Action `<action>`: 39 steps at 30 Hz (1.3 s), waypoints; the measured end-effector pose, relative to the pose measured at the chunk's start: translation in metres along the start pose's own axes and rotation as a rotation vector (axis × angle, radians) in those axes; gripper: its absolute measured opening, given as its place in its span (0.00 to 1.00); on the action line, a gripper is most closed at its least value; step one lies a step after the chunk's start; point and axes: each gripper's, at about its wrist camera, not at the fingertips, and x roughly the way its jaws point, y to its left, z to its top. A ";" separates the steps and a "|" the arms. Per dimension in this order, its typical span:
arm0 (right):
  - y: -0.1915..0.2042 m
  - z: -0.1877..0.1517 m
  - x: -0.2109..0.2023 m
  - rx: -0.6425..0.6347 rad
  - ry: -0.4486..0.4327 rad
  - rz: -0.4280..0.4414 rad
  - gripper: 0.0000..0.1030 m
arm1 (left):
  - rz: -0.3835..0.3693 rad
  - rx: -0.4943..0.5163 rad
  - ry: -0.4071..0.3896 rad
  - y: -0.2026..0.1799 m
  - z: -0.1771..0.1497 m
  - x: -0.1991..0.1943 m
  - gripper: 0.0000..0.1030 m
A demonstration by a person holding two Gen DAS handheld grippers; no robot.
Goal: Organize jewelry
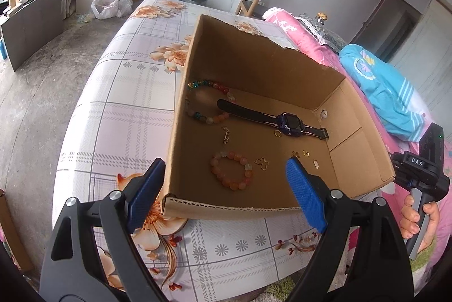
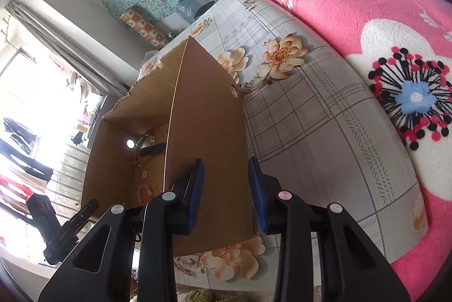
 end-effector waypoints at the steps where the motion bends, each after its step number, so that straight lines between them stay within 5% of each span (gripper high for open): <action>1: -0.001 -0.001 -0.001 0.004 0.000 0.002 0.32 | -0.006 -0.004 -0.001 0.000 -0.003 -0.002 0.80; 25: -0.009 0.012 -0.016 -0.015 -0.062 -0.068 0.34 | -0.145 -0.026 -0.032 -0.012 -0.033 -0.014 0.83; 33: 0.037 -0.036 -0.075 -0.234 -0.259 -0.181 0.70 | 0.055 0.129 -0.234 -0.036 -0.051 -0.069 0.90; 39: 0.080 -0.078 -0.080 -0.388 -0.275 -0.225 0.89 | 0.086 0.167 -0.240 -0.055 -0.061 -0.087 0.92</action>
